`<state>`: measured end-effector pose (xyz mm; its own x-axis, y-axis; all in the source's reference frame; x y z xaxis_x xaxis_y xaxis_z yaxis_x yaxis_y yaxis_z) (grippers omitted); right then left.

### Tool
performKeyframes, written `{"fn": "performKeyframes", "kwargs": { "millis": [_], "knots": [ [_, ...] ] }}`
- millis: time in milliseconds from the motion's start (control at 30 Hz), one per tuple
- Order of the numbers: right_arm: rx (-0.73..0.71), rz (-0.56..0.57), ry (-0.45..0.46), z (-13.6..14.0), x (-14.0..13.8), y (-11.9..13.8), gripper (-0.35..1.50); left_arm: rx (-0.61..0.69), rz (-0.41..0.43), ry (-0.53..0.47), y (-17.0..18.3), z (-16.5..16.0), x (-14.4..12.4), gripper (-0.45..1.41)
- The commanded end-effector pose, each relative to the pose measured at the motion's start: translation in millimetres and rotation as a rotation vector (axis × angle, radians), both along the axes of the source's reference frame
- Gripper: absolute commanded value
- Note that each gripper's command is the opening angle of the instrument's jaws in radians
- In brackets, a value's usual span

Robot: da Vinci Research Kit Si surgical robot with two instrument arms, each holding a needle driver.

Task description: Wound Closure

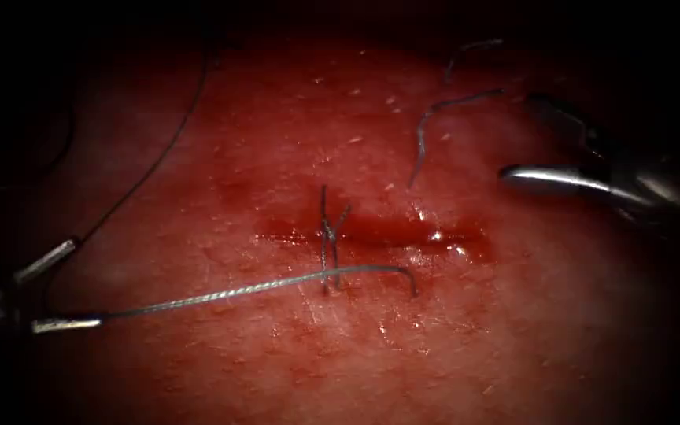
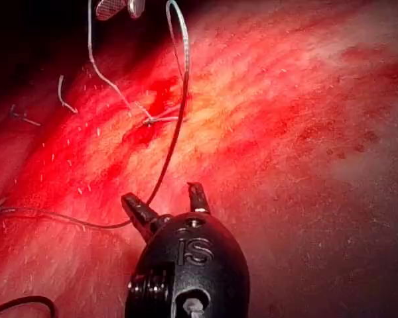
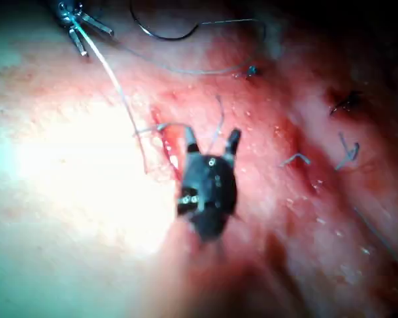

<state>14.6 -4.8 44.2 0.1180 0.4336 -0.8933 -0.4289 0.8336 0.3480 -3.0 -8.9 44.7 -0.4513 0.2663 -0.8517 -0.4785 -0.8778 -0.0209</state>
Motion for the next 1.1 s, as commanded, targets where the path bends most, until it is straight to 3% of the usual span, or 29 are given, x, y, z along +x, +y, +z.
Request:
{"fn": "performKeyframes", "kwargs": {
  "millis": [33,233,367,433,533,767,967,1033,1100],
  "knots": [
    [0.001,-0.001,0.001,0.5,0.6,-0.5,1.48,0.001,-0.002,0.002,-0.1,0.5,-0.2,0.27],
    [0.0,0.002,0.0,0.5,0.9,-0.6,1.48,0.002,-0.012,0.02,-0.1,0.4,0.8,0.34],
    [0.0,0.003,-0.001,0.5,1.1,-0.6,1.48,-0.006,-0.013,0.034,0.0,0.4,0.6,0.26],
    [-0.001,0.003,-0.001,0.5,1.1,-0.6,1.48,-0.017,-0.003,0.044,0.0,0.4,0.5,0.07],
    [-0.001,0.002,0.0,0.4,1.1,-0.8,1.48,-0.021,0.002,0.044,-0.1,0.4,0.5,-0.45],
    [-0.001,0.0,0.002,0.2,0.9,-0.9,1.48,-0.038,0.06,0.002,0.1,0.0,1.1,-0.45],
    [-0.016,-0.025,0.006,-1.1,-0.8,-1.6,1.41,-0.088,0.064,-0.009,0.3,-2.5,0.7,-0.45],
    [-0.021,-0.034,0.007,-2.0,-1.5,-1.9,1.35,-0.105,0.077,-0.013,0.5,-4.0,-0.1,-0.45],
    [-0.024,-0.04,0.007,-2.8,-1.9,-2.4,1.1,-0.114,0.087,-0.01,0.6,-5.2,-1.1,-0.45]
  ]
}}
